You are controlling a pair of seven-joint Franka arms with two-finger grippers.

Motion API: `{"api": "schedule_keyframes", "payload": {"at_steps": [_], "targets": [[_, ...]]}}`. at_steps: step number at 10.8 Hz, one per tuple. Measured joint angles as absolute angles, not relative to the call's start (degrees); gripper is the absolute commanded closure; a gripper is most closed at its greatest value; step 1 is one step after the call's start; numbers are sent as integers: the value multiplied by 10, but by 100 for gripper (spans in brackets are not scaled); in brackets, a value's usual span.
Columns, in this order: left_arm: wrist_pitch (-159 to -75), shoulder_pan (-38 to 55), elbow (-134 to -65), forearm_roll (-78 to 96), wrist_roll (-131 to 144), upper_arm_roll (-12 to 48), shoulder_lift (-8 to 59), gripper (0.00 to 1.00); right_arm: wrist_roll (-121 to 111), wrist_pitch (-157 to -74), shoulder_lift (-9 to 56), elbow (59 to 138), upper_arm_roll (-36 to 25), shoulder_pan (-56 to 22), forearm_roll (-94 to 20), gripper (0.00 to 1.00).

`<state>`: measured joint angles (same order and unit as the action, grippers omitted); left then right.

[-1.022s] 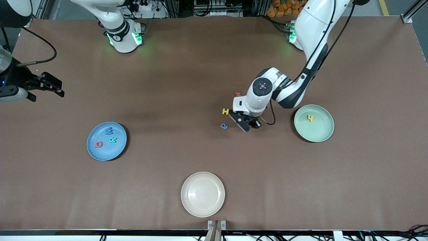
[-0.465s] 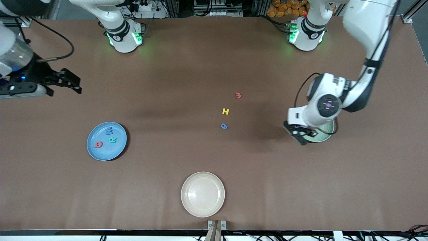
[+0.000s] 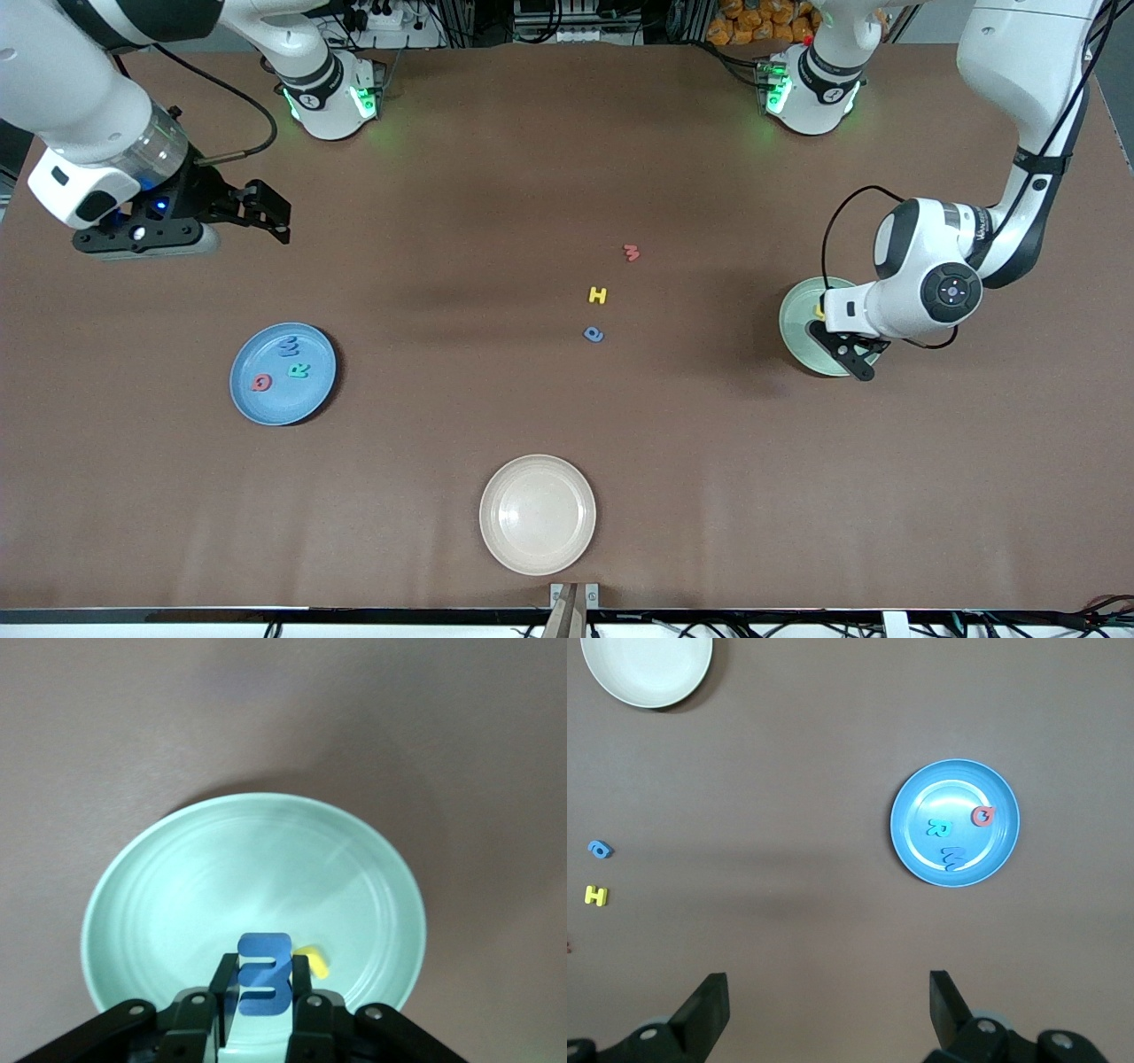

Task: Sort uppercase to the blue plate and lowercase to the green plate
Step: 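Place the blue w on the green plate while the right gripper withdraws, then reach the right gripper down to the remaining blue a and yellow H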

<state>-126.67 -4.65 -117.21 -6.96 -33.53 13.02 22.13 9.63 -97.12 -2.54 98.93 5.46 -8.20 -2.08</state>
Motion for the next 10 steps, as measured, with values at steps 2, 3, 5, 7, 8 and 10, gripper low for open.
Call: {"api": "schedule_keyframes", "payload": {"at_steps": [2, 3, 5, 7, 8, 10], "targets": [[-1268, -46, -1171, -68, -334, 133, 220, 45, 96, -972, -25, 989, 55, -84, -21, 0], [-1268, -46, -1169, -68, -334, 133, 217, 45, 96, -973, -24, 989, 55, -85, -22, 0], [-1268, -47, -1167, -60, -318, 133, 203, 45, 96, -991, -11, 989, 55, -92, -25, 0], [-1265, -46, -1166, -44, -274, 134, 187, 46, 133, -1015, 16, 990, 56, -119, -27, 0], [-1262, -46, -1166, -43, -243, 135, 178, 46, 174, -1036, 32, 990, 57, -142, -28, 0], [-1257, -41, -1166, -41, -174, 151, 164, 45, 266, -1088, 69, 990, 59, -196, -27, 0]]}}
